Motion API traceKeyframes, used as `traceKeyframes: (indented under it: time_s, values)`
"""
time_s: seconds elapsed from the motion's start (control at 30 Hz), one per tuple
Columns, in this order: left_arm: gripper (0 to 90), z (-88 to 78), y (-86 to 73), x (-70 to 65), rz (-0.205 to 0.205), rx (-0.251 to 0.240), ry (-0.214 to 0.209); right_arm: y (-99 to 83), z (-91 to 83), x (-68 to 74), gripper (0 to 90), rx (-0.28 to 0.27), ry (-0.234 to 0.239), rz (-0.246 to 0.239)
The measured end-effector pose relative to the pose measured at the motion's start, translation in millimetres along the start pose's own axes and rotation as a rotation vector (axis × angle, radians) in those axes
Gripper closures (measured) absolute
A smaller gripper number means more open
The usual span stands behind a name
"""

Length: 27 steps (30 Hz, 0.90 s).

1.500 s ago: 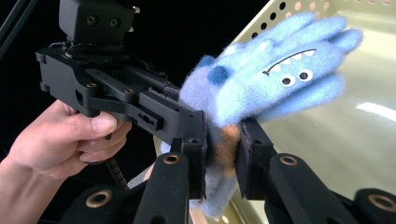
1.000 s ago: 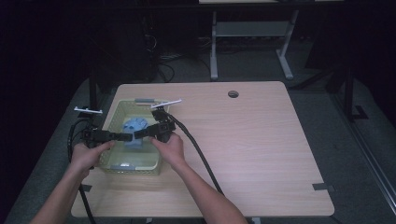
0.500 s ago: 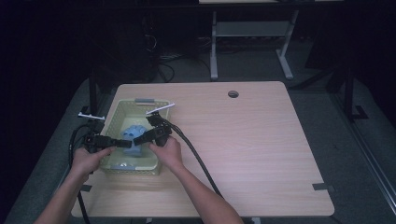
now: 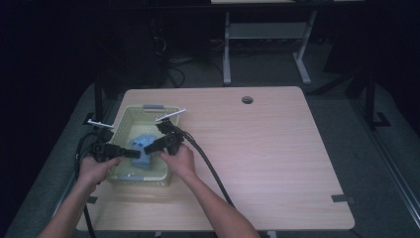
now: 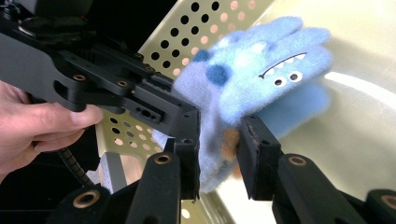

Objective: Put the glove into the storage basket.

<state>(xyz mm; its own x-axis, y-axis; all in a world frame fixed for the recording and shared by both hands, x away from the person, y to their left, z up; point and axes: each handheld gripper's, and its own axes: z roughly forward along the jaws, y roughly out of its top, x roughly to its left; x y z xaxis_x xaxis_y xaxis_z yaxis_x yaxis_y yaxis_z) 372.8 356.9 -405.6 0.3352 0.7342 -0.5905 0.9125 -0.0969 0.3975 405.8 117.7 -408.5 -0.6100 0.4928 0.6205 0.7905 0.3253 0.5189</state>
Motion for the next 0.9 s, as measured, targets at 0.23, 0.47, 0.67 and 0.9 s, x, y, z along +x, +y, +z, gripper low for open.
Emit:
traceKeyframes:
  time_s: [0.23, 0.47, 0.67, 0.9]
  values:
    - [75.4, 12.8, 4.4, -4.3, 0.017, 0.091, 0.093, -0.2, -6.9, -1.3, 68.8, -0.016, -0.02, 0.004]
    - [67.7, 20.1, 4.8, -1.6, -0.045, 0.129, 0.133, -0.2, -15.7, 1.3, 68.2, -0.027, -0.009, -0.008]
    - [56.5, 6.1, 8.4, -1.0, -0.059, 0.098, 0.172, -0.6, -24.7, 1.1, 67.8, -0.05, -0.002, -0.007]
    - [68.8, 1.6, 17.0, -9.1, 0.01, 0.096, 0.186, -4.0, -37.5, -0.5, 67.1, -0.077, 0.003, -0.01]
